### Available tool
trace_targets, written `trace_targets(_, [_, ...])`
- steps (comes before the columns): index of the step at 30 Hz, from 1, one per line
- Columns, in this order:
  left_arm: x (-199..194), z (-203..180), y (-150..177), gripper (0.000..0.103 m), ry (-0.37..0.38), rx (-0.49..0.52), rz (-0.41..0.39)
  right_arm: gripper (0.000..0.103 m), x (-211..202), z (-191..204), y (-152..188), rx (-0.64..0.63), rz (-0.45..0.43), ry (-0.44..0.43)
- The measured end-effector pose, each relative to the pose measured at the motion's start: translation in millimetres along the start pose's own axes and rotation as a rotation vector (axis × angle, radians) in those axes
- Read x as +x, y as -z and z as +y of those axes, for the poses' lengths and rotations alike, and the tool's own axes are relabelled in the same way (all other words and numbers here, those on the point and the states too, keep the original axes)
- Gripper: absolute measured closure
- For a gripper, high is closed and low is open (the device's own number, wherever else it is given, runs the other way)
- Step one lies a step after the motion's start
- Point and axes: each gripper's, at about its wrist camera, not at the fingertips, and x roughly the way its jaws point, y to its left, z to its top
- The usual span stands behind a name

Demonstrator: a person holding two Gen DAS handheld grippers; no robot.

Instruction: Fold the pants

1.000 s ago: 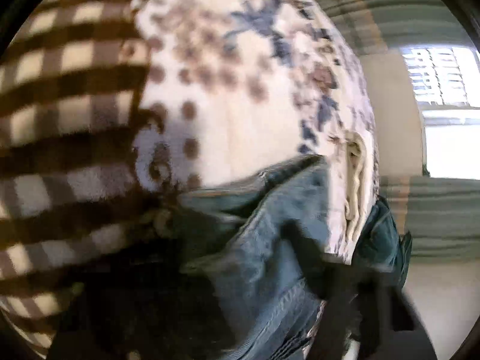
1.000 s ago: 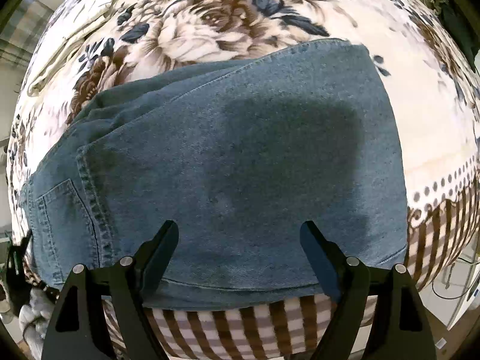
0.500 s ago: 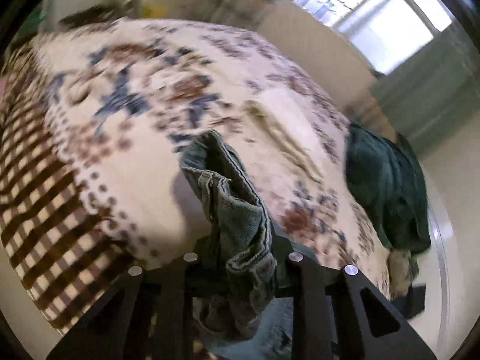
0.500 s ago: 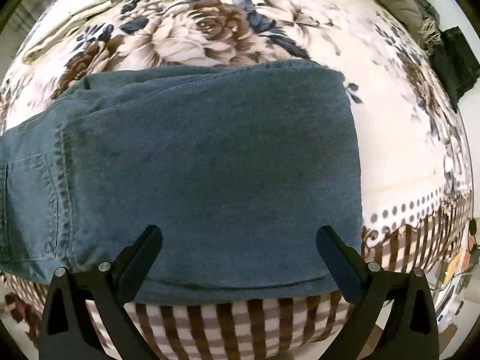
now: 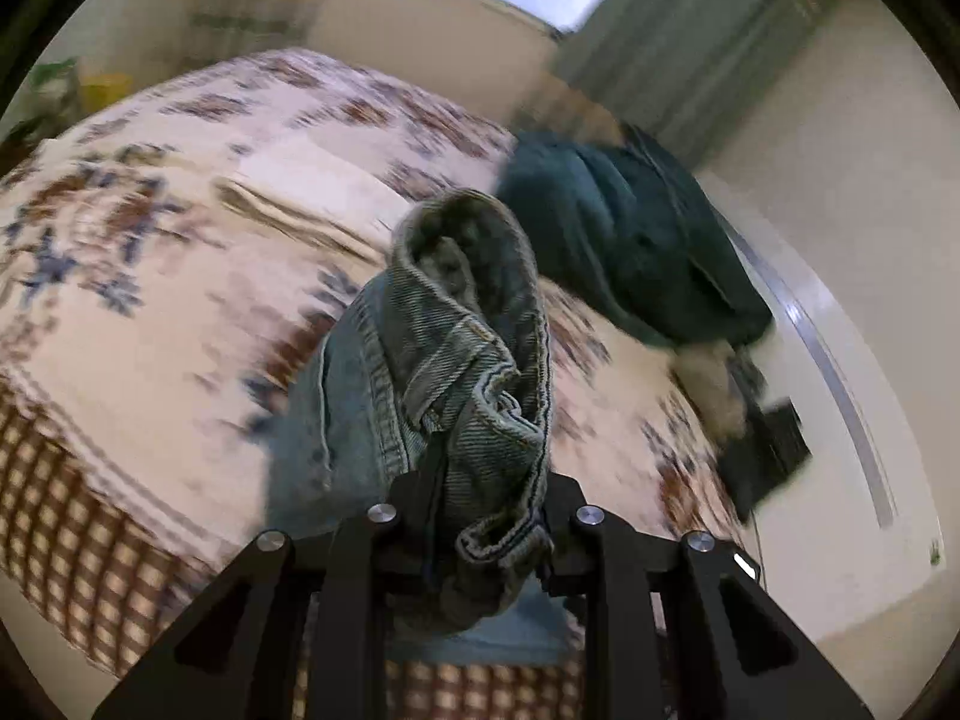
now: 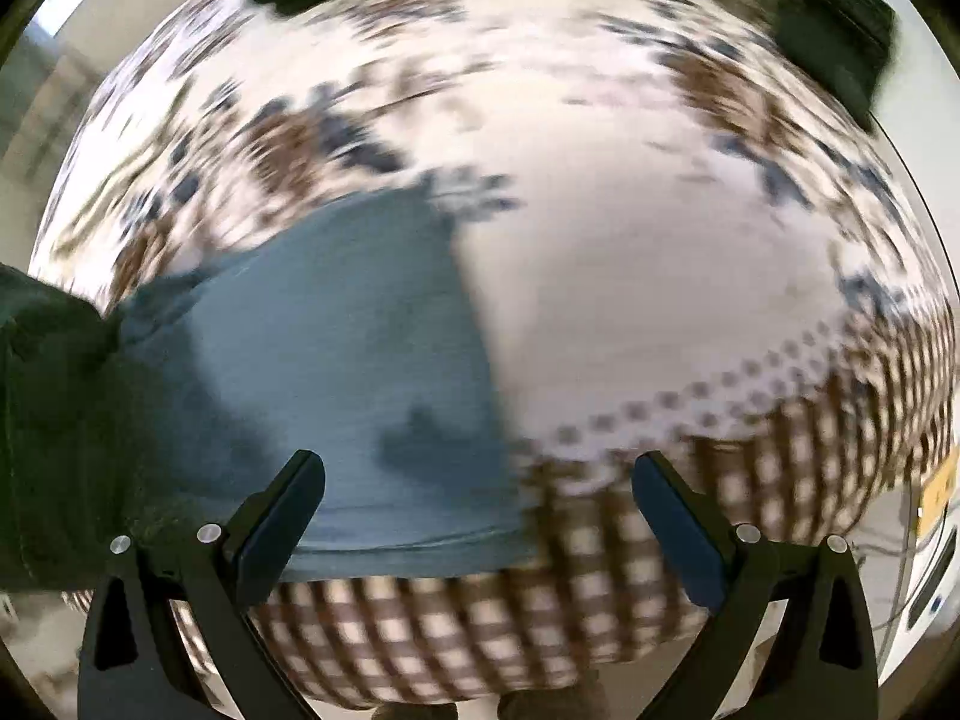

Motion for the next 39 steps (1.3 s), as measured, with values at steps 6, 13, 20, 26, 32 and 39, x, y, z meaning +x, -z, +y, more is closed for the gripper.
trace_targets(6, [73, -59, 58, 0.084, 0.004, 0.112, 0.175, 0.000, 2, -98, -1, 0.155, 0.000, 0.026])
trace_targets(13, [153, -86, 120, 0.082, -0.092, 0.212, 0.355, 0.000, 1, -176, 10, 0.280, 0.019, 0.016])
trace_targets(20, [164, -113, 135, 0.041, -0.140, 0.243, 0.498, 0.000, -2, -189, 17, 0.295, 0.033, -0.136])
trace_targets(26, [124, -130, 109, 0.027, -0.154, 0.288, 0.438, 0.000, -11, -151, 4, 0.237, 0.035, -0.318])
trace_targets(32, [113, -84, 67, 0.027, -0.417, 0.357, 0.364, 0.000, 3, -68, -29, 0.071, 0.078, -0.422])
trace_targets(39, [118, -22, 38, 0.027, -0.574, 0.335, 0.344, 0.000, 58, 7, -51, 0.008, 0.211, -0.463])
